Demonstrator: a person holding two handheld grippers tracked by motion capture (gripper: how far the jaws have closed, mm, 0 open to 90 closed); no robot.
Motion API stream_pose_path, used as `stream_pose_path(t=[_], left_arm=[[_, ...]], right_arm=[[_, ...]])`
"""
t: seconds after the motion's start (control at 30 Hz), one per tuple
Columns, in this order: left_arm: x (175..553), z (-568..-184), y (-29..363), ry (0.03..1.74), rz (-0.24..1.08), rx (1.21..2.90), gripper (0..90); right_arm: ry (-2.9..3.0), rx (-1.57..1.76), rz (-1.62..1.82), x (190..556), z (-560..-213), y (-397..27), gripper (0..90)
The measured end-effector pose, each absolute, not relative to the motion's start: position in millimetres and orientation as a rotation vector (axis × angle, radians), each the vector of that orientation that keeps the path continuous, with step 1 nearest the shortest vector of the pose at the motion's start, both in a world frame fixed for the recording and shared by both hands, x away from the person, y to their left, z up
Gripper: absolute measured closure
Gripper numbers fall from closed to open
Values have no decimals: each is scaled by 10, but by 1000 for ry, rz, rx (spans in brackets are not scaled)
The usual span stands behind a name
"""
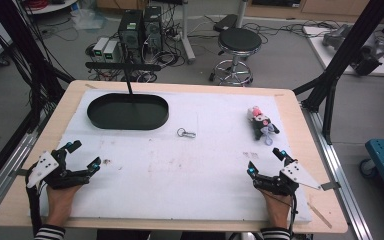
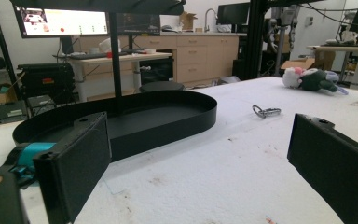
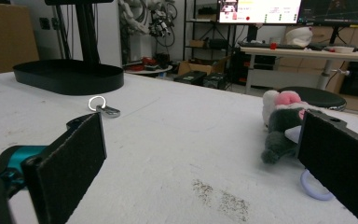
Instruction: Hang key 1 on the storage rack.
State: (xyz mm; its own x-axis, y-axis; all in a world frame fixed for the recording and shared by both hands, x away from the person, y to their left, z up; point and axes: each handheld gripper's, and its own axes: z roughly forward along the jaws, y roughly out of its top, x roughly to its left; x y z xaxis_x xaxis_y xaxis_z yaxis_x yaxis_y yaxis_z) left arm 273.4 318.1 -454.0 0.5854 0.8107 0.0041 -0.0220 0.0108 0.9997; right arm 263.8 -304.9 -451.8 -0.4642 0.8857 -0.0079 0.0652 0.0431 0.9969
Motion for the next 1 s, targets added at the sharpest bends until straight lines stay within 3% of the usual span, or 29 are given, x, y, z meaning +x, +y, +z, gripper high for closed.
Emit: stream_pose_path(t=[1.0], left_arm=[[2733, -4541, 3182, 724, 748, 1420, 65]], right_arm=[[1611, 1007, 1530, 2652, -4510, -3087, 8]])
